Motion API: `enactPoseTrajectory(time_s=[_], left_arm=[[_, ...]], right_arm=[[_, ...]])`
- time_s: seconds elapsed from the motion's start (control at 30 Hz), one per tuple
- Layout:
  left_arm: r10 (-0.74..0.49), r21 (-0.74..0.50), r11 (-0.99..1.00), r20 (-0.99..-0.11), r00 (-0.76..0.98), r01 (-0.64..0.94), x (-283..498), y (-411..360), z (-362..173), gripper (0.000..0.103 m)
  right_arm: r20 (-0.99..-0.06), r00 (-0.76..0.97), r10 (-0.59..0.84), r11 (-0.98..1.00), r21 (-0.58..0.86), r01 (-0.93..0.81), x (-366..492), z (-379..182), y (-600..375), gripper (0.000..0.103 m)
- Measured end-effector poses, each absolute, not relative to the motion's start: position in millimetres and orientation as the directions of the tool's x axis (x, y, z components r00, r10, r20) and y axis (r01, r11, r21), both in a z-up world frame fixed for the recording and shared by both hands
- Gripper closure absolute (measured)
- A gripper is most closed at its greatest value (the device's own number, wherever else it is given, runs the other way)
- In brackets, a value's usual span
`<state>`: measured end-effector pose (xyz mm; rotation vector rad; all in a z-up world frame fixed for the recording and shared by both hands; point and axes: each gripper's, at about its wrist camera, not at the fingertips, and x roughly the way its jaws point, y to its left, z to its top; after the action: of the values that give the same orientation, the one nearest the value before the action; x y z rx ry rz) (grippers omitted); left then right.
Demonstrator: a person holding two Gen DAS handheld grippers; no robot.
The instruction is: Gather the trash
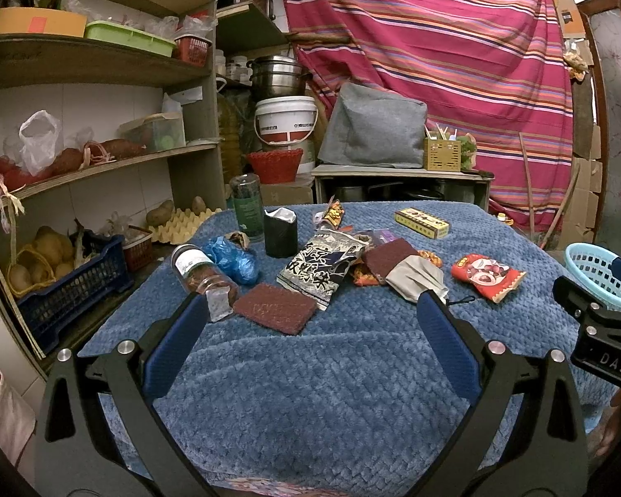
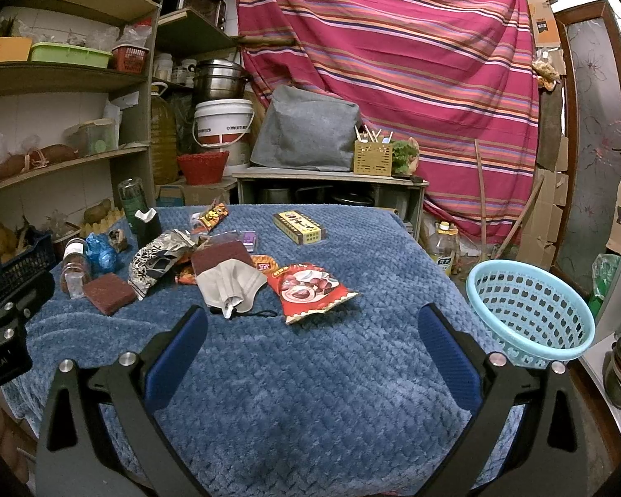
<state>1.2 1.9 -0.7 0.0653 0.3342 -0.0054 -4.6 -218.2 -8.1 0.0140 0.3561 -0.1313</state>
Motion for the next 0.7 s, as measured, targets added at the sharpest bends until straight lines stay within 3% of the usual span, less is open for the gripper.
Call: enactPoseTrajectory(time_s=[0.7], left_arm=[[0.007,0.063,0.998,-0.328,0.945,0.014,3.6,4.8,-2.2,0.005]], right_arm=[[-0.349,0.928,-0.126,0.991,-0.009,0.131,-4.5,-7.6,-219.9,0.004]])
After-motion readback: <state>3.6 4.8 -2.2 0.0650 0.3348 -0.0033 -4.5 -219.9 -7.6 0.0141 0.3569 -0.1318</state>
